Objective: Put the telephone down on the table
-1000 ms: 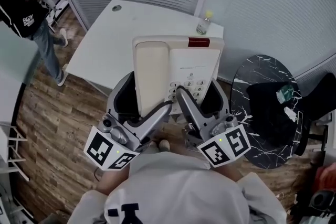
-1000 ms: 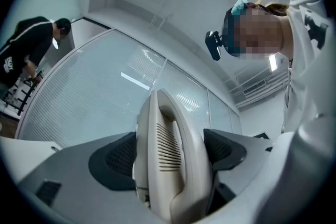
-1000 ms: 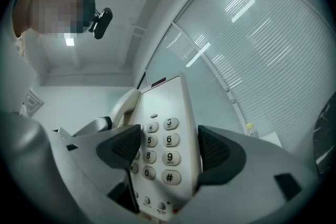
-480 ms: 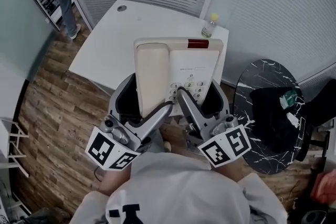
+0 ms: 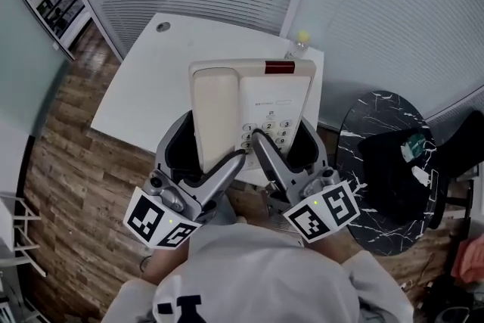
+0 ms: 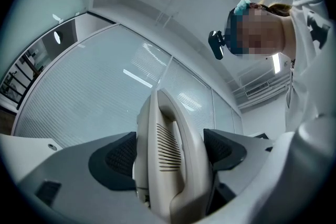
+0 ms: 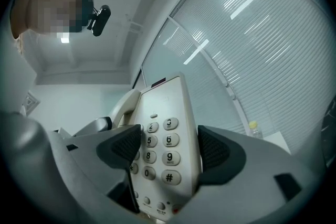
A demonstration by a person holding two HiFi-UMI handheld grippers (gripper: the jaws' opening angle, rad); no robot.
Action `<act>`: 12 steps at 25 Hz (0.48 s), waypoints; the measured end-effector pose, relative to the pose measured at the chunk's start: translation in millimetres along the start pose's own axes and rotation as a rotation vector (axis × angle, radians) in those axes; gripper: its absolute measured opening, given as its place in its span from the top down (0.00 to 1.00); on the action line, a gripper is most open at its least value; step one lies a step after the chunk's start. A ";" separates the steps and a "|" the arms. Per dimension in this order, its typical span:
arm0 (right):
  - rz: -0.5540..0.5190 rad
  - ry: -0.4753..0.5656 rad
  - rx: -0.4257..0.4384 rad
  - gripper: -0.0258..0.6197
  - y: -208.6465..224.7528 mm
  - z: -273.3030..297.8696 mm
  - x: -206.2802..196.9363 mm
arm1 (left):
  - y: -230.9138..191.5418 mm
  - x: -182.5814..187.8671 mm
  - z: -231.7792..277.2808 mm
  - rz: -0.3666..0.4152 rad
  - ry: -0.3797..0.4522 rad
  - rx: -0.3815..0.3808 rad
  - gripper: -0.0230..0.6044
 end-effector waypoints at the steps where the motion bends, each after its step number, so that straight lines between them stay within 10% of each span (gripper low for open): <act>1: -0.002 0.001 -0.007 0.43 3.6 6.7 -1.4 | -7.3 -1.7 5.4 -0.006 -0.002 -0.004 0.33; 12: -0.018 0.039 -0.073 0.43 37.2 97.6 -18.4 | -99.3 -5.7 69.9 -0.030 -0.023 -0.074 0.33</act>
Point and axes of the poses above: the fingertips, and each gripper's own axes: z forward along the fingers, y to its right, x out of its top, the point moved 8 cm from there along -z, backward along the fingers, and after that the axes turned 12 degrees about y, right-handed, at the moved point
